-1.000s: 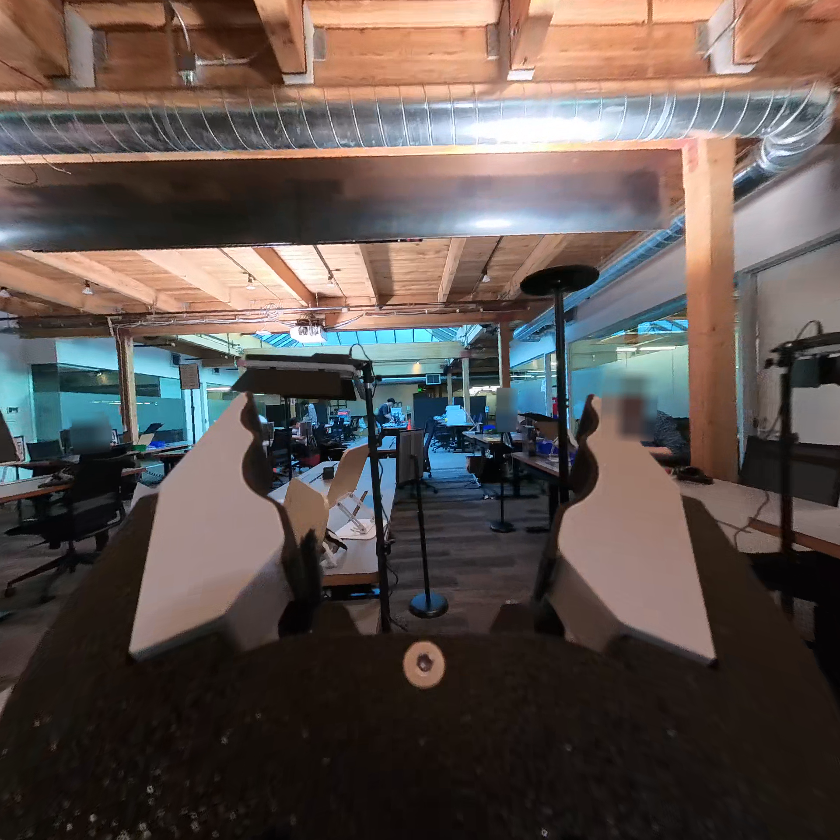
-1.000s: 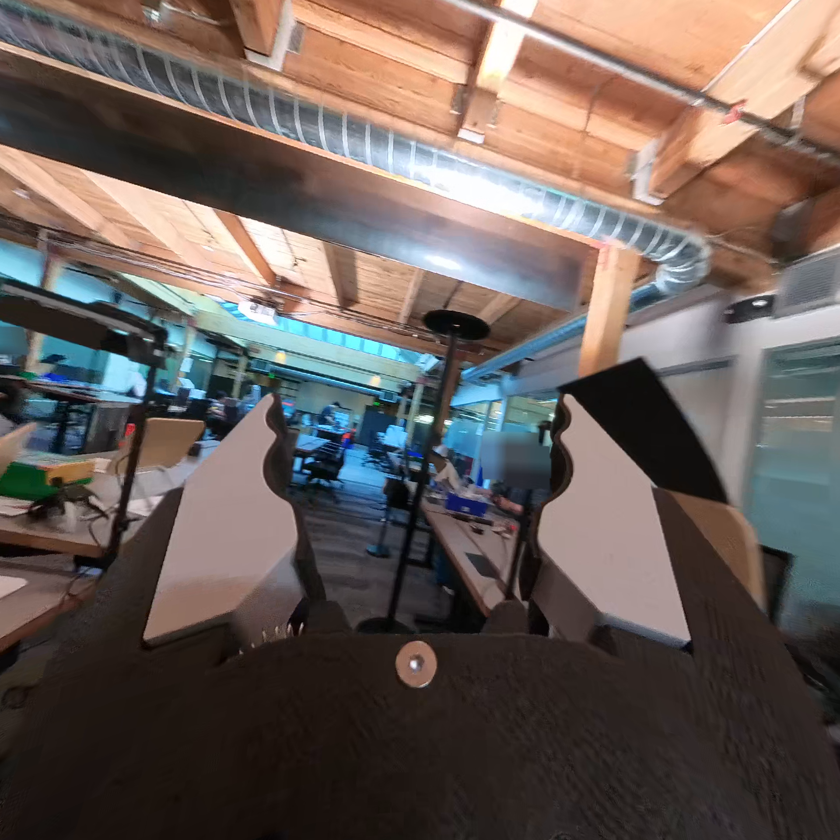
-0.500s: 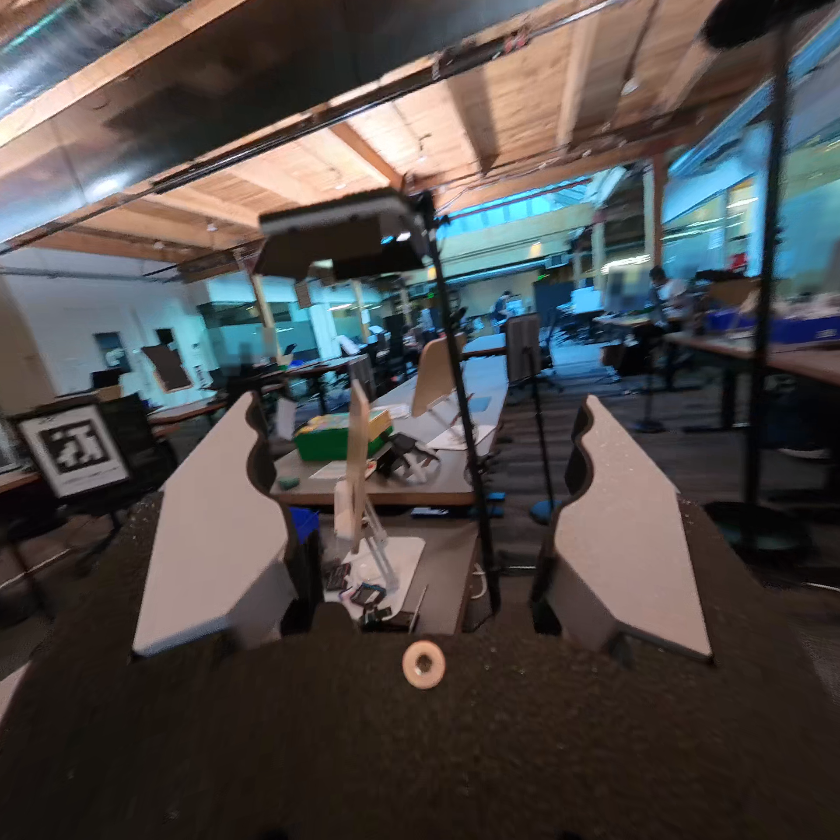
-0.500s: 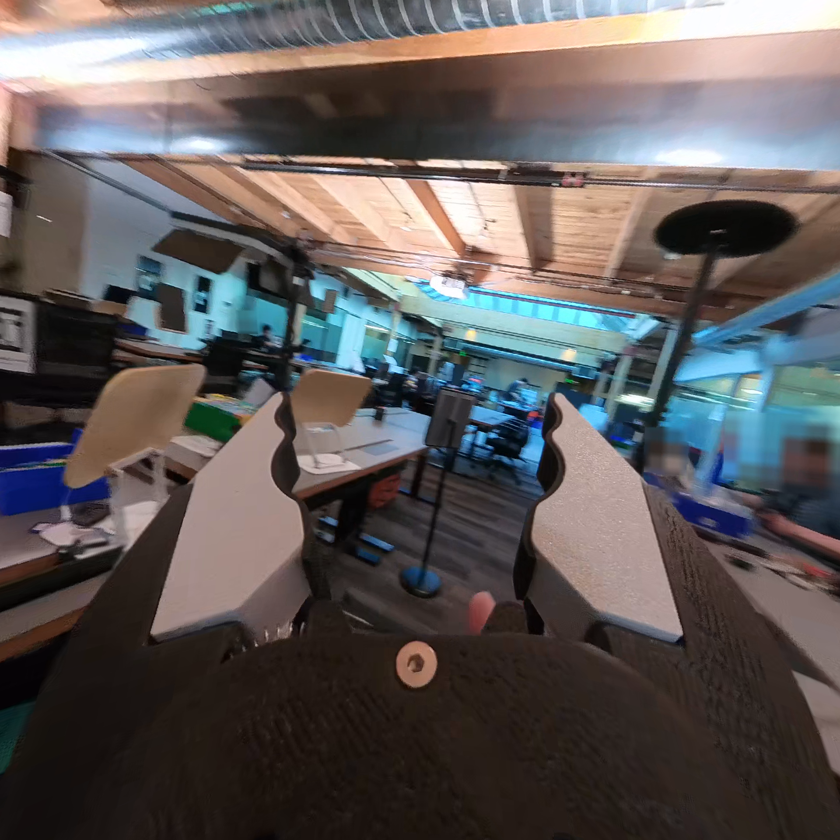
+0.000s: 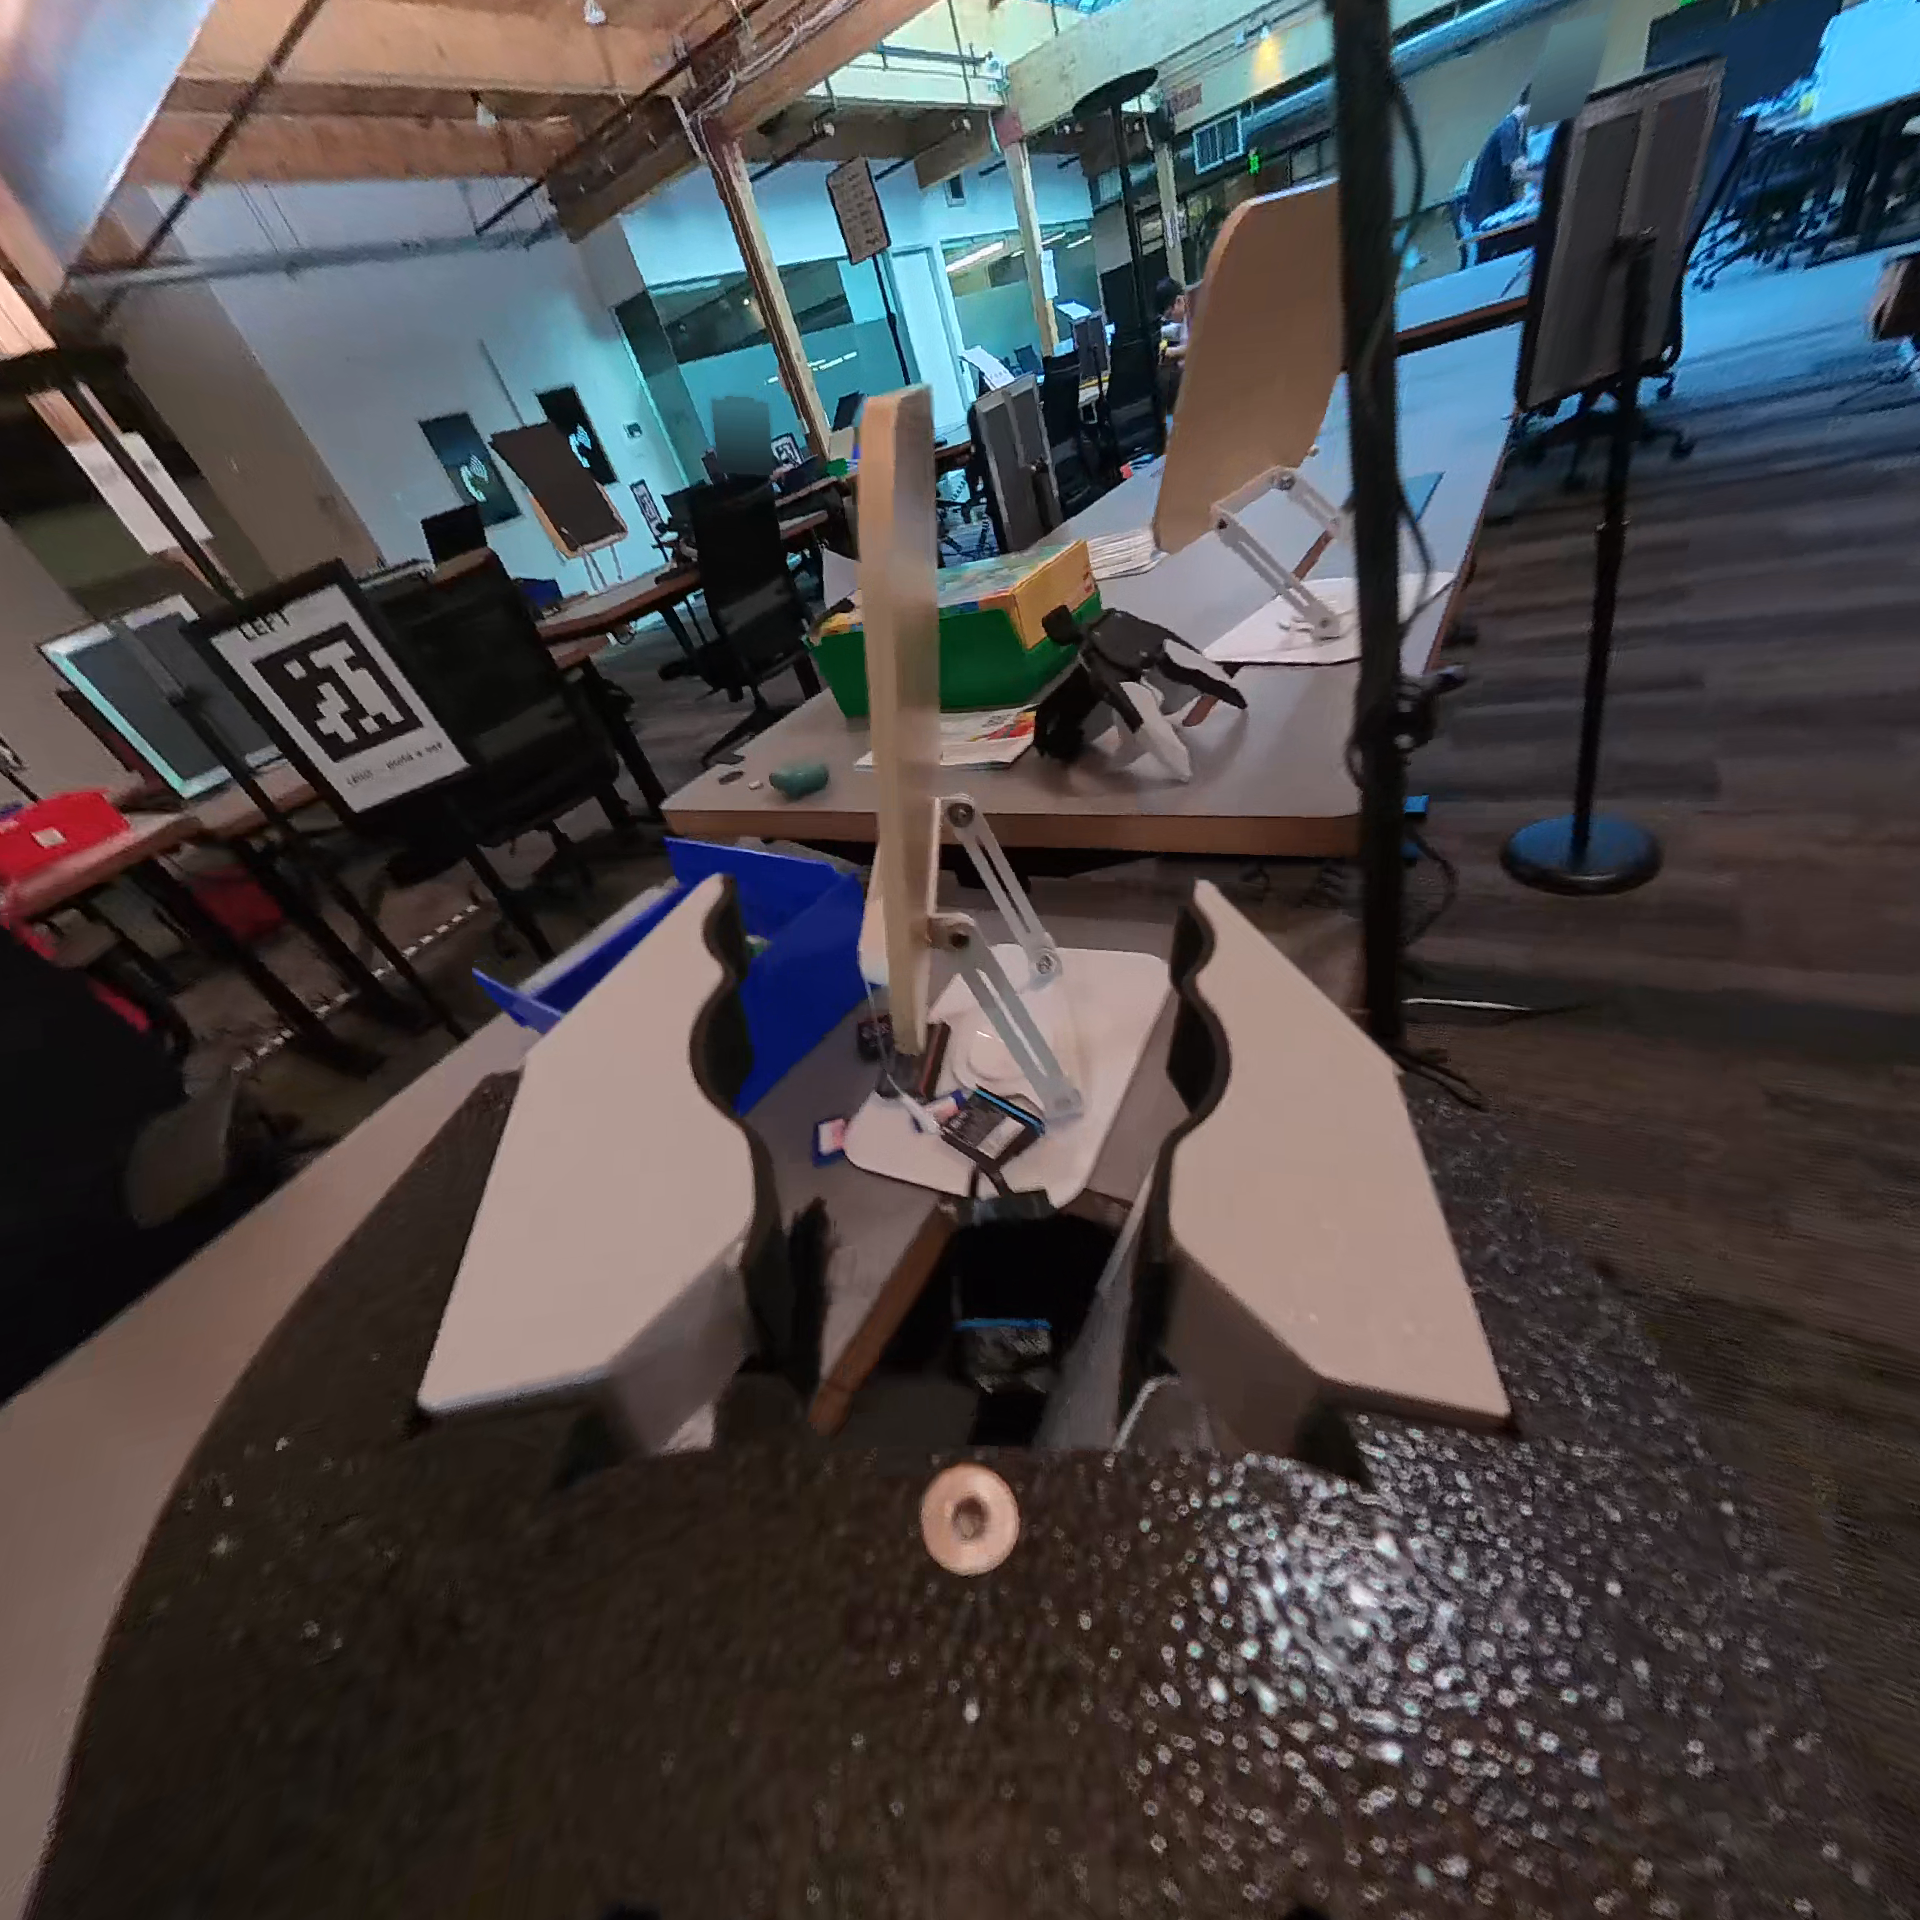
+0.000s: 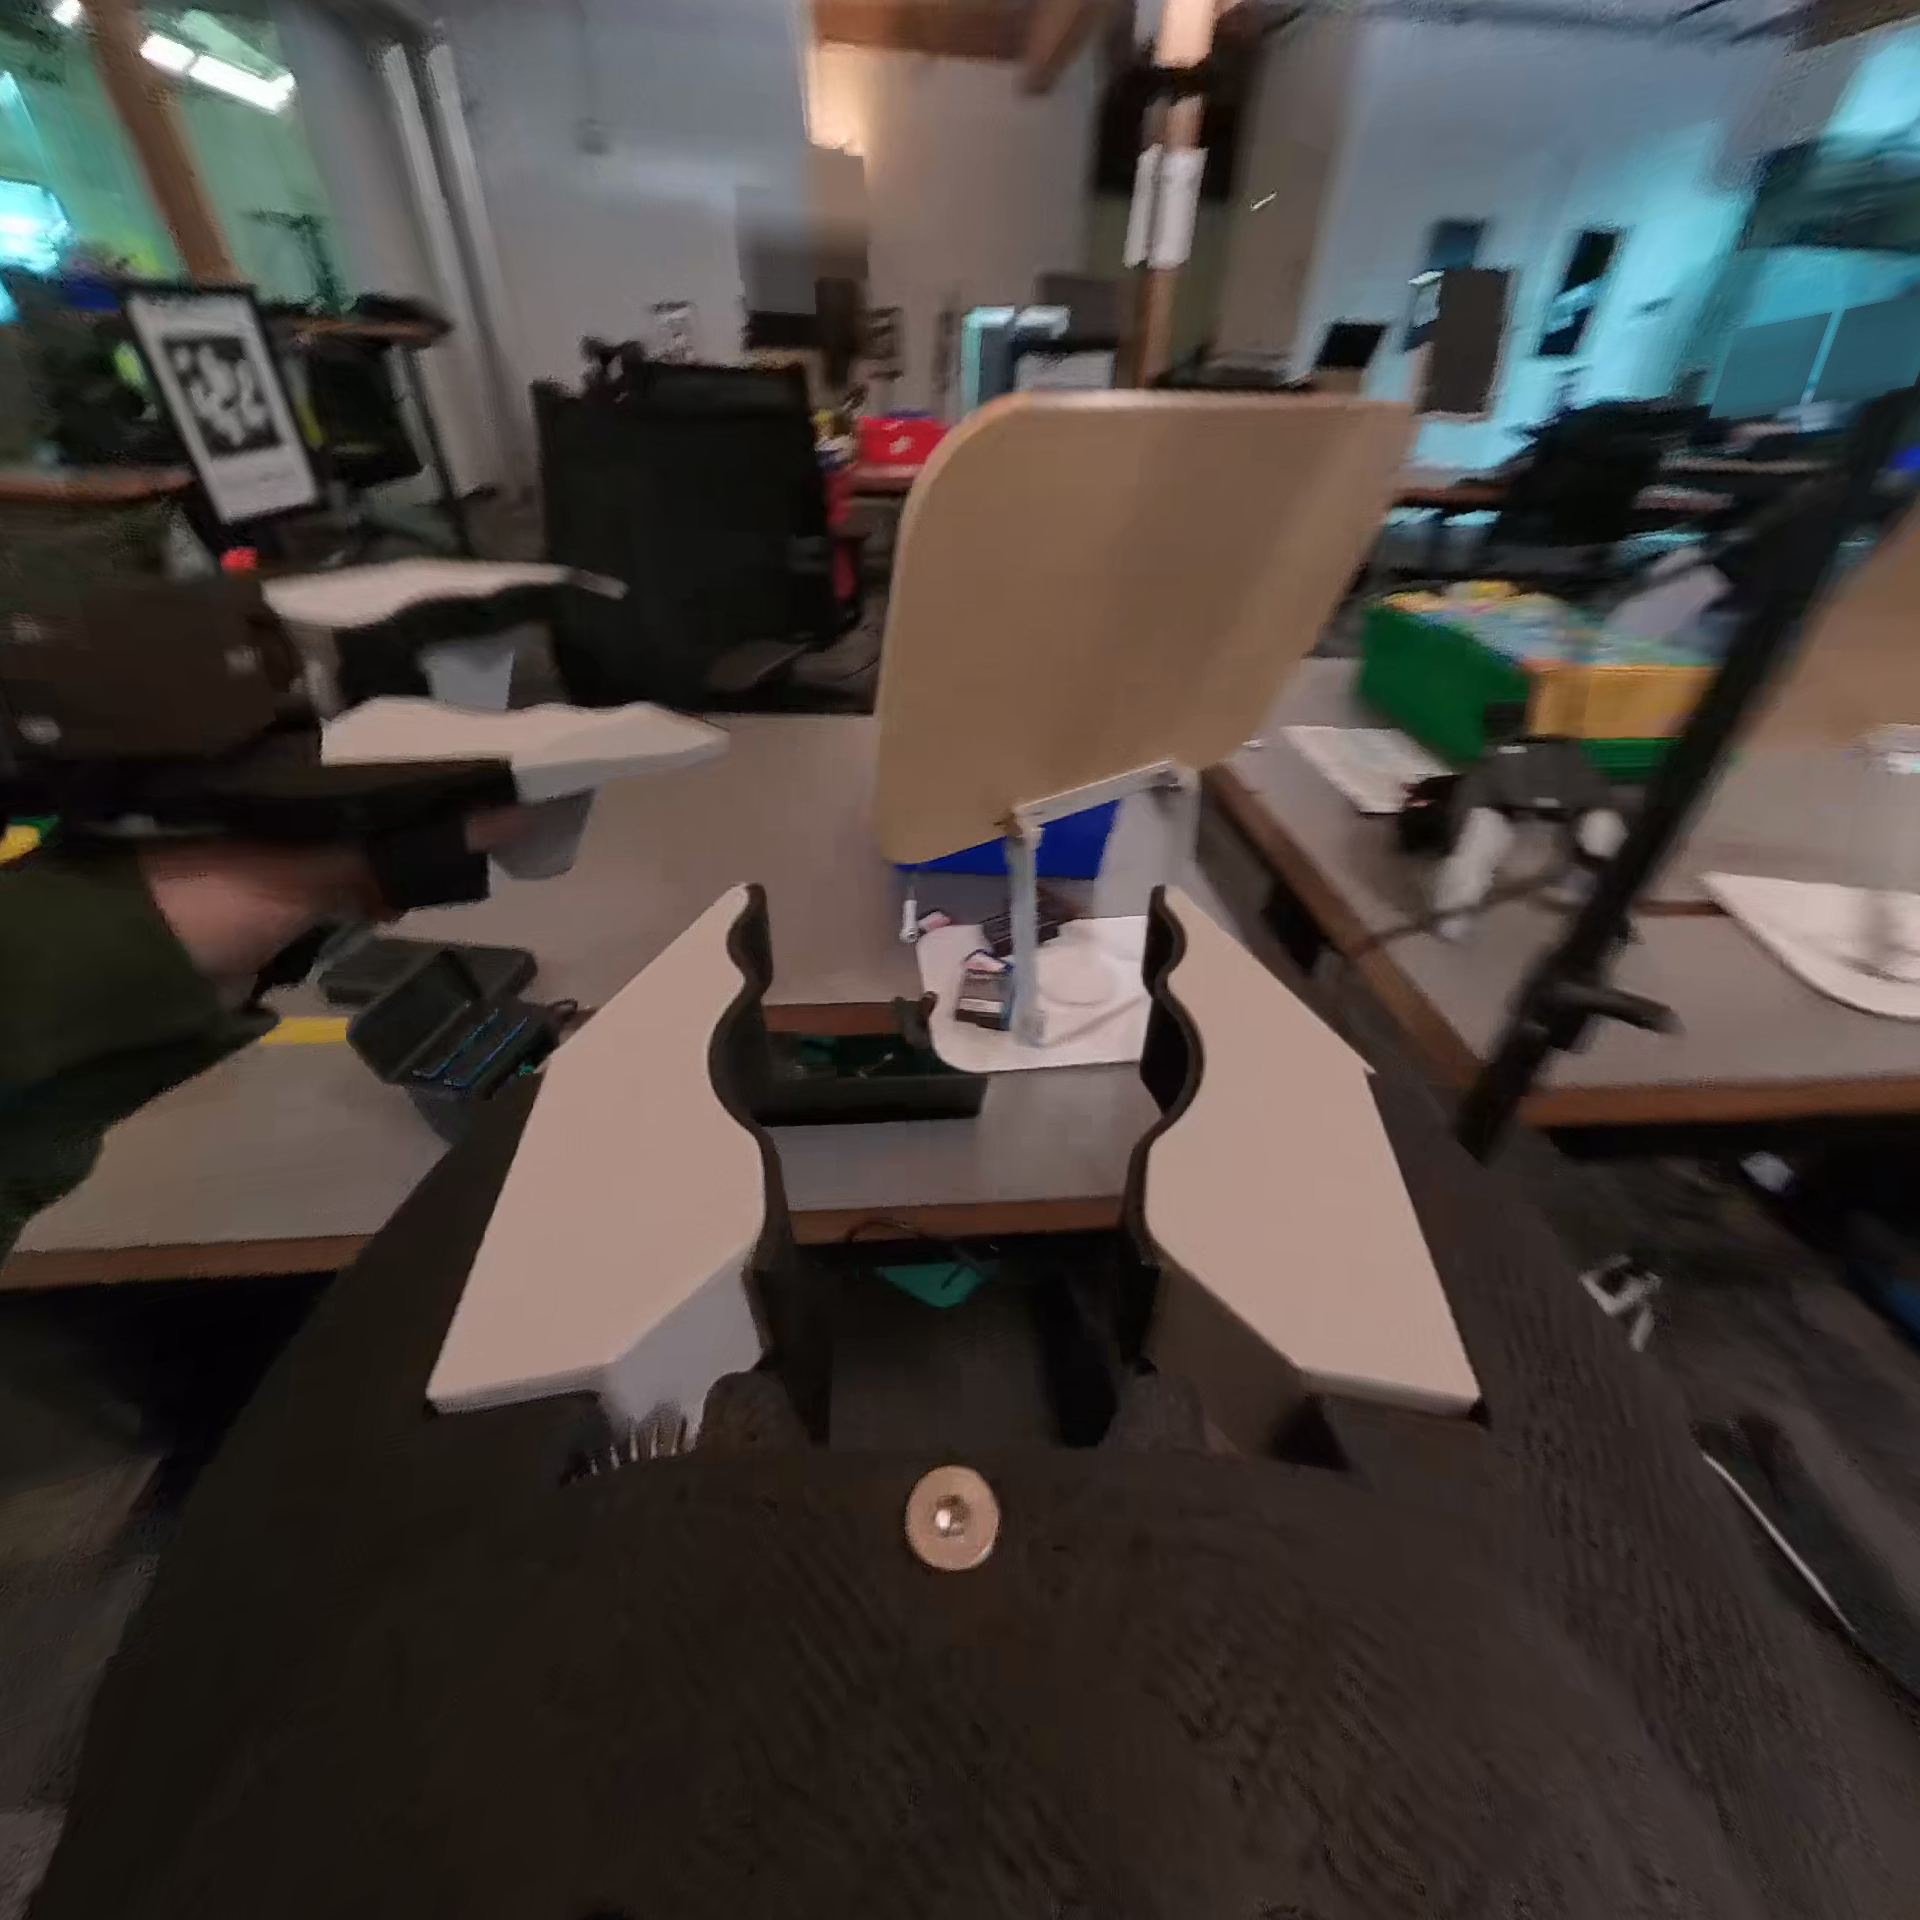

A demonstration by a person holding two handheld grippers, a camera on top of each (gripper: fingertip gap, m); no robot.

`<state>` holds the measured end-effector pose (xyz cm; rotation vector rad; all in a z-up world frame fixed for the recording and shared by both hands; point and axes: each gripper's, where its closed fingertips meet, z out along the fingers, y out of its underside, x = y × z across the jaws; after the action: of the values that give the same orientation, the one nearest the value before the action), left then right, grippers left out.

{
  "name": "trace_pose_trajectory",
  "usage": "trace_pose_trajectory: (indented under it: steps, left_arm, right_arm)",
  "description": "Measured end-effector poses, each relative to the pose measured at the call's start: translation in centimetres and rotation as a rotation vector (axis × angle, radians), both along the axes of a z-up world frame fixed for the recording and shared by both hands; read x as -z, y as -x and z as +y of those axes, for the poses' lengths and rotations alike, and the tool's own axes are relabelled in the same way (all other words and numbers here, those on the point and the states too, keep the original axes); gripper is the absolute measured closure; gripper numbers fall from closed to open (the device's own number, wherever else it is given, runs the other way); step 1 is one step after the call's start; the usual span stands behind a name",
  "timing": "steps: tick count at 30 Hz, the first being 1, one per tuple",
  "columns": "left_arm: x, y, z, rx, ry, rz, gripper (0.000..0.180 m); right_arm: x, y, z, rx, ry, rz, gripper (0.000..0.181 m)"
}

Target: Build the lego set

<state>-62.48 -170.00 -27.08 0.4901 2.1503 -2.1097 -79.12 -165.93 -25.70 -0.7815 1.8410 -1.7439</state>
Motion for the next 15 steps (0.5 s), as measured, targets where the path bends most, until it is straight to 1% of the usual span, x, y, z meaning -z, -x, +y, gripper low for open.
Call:
trace_pose_trajectory:
  steps: [1,4,7,9,11,13,15]
  left_arm:
    - [-0.1,-0.4,-1.5,0.001,-0.002,-0.015,0.099]
    - [0.0,-0.9,-6.1,0.065,-0.038,-0.043,0.093]
    - [0.6,-1.0,-9.8,0.127,-0.082,-0.099,0.099]
    - [0.6,-0.8,-11.3,0.172,-0.086,-0.138,0.109]
    - [0.6,-0.9,-12.4,0.194,-0.082,-0.159,0.123]
    - [0.7,-0.4,-12.8,0.245,-0.108,-0.103,0.138]
    - [0.4,0.0,-12.8,0.288,-0.116,-0.061,0.153]
  right_arm:
    - [1.1,-2.3,-2.2,-0.041,-0.007,0.025,0.113]
    - [4.5,-7.6,-8.8,-0.114,-0.028,0.107,0.117]
    - [8.3,-10.9,-15.1,-0.137,-0.115,0.168,0.120]
    - [11.0,-12.8,-18.8,-0.159,-0.184,0.206,0.124]
    - [13.5,-14.8,-21.3,-0.207,-0.238,0.232,0.130]
    - [15.7,-16.3,-22.9,-0.248,-0.268,0.267,0.135]
    - [16.7,-17.6,-23.6,-0.292,-0.266,0.271,0.139]
